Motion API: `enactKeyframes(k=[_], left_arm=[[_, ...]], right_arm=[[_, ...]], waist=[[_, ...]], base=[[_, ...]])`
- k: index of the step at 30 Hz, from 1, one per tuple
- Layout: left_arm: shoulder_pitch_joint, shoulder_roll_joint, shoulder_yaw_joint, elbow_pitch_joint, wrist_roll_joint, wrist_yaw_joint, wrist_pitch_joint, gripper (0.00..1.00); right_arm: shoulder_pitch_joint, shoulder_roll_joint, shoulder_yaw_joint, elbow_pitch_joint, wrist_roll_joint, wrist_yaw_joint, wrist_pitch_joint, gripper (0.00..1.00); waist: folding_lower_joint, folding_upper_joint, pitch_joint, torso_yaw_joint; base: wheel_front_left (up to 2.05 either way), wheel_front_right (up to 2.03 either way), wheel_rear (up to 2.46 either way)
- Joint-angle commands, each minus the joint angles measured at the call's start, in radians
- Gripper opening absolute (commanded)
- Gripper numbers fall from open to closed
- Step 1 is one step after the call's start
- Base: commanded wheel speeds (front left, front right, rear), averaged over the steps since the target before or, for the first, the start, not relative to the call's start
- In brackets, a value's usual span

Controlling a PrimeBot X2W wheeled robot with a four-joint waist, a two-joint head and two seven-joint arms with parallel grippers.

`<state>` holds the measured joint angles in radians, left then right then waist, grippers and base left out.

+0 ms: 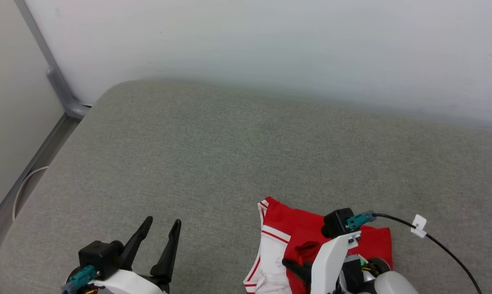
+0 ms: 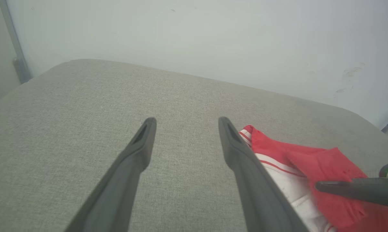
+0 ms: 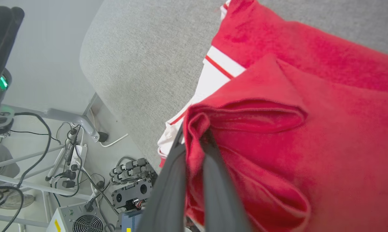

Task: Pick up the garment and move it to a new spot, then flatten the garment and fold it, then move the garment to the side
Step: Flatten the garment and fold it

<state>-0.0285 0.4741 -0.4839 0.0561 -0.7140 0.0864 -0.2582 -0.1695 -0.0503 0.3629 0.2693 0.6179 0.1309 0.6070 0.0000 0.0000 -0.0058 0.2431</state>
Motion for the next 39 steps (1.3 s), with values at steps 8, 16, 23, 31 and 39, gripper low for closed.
enactKeyframes(k=[8,16,23,31,39], left_arm=[[-0.019,-0.003,-0.001,0.016,0.0,-0.003,-0.003,1.0],[-0.008,0.003,0.003,0.005,0.0,0.005,-0.003,1.0],[-0.001,-0.003,0.019,-0.018,0.009,0.011,-0.006,1.0],[0.0,-0.042,0.079,-0.067,0.065,0.005,-0.008,1.0],[0.026,-0.111,0.154,-0.104,0.155,-0.034,-0.008,1.0]], right_arm=[[-0.102,-0.001,0.164,0.05,0.102,-0.001,-0.124,1.0],[-0.162,0.0,0.175,0.058,0.05,-0.001,-0.157,1.0],[-0.227,-0.022,0.094,0.034,-0.212,-0.001,-0.196,1.0],[-0.237,-0.194,-0.019,-0.038,-0.439,-0.001,-0.354,1.0],[-0.125,-0.269,-0.213,-0.13,-0.499,-0.001,-0.505,1.0]], waist=[[0.0,0.0,-0.003,0.004],[0.0,0.0,-0.017,-0.019],[0.0,0.0,-0.019,-0.056],[0.0,0.0,-0.01,-0.099],[0.0,0.0,0.0,-0.131]], base=[[0.0,0.0,0.0],[0.0,0.0,0.0],[0.0,0.0,0.0],[0.0,0.0,0.0],[0.0,0.0,0.0]])
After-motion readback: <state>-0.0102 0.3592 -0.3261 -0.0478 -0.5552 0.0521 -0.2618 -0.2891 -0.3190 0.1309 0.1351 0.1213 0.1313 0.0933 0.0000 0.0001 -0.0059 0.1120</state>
